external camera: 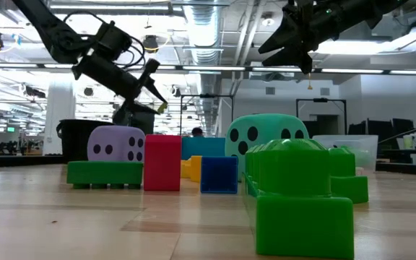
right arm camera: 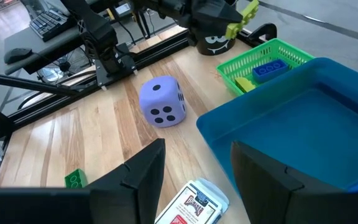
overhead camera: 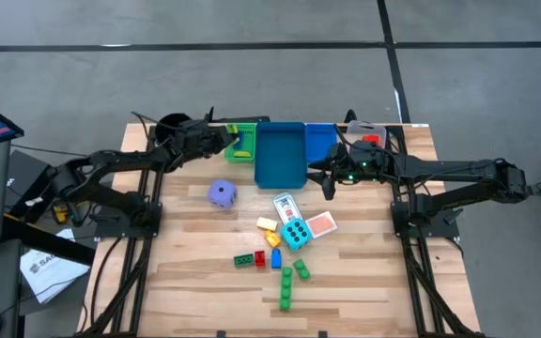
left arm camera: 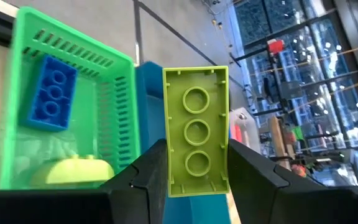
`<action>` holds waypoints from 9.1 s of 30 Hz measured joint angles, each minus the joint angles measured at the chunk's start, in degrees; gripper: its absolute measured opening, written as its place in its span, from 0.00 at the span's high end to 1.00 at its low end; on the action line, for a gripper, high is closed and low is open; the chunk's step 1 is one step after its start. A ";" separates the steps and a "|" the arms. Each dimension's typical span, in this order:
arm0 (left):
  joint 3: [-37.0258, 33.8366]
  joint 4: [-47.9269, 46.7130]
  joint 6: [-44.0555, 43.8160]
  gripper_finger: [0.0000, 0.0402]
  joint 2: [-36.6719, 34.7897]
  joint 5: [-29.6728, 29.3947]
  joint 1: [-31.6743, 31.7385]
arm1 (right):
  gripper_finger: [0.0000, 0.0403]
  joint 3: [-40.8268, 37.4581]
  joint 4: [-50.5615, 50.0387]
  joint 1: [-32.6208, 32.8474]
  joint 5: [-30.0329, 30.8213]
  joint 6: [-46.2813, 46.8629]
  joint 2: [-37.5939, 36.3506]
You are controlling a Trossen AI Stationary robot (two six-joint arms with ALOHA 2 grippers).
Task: Pick & Place Toys
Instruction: Put the small light green game piece into the green bin, then put the small yellow game piece into the green bin
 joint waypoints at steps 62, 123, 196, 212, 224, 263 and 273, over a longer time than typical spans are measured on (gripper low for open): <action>0.23 -11.23 1.79 0.59 1.81 0.93 2.16 | 0.55 0.00 -0.26 -0.01 0.04 0.42 0.00; 0.21 5.11 56.29 0.59 1.77 23.76 -31.18 | 0.55 0.00 -0.26 0.09 1.46 1.93 0.01; 0.21 9.57 74.12 0.35 27.43 13.64 -34.69 | 0.55 0.00 -0.24 0.11 1.44 3.46 0.02; 0.21 10.06 73.32 0.66 27.43 13.37 -34.69 | 0.55 0.00 -0.24 0.11 1.44 3.48 0.00; 0.21 10.27 72.73 0.68 27.43 10.81 -34.67 | 0.55 0.00 -0.24 0.11 1.44 3.61 0.02; 0.21 -5.19 66.68 0.68 -2.55 -9.40 -18.54 | 0.55 0.00 -0.28 0.09 1.44 3.41 0.00; 0.21 -5.66 64.32 0.68 -2.52 -11.97 -11.69 | 0.55 -0.01 -0.26 0.09 1.44 3.41 0.01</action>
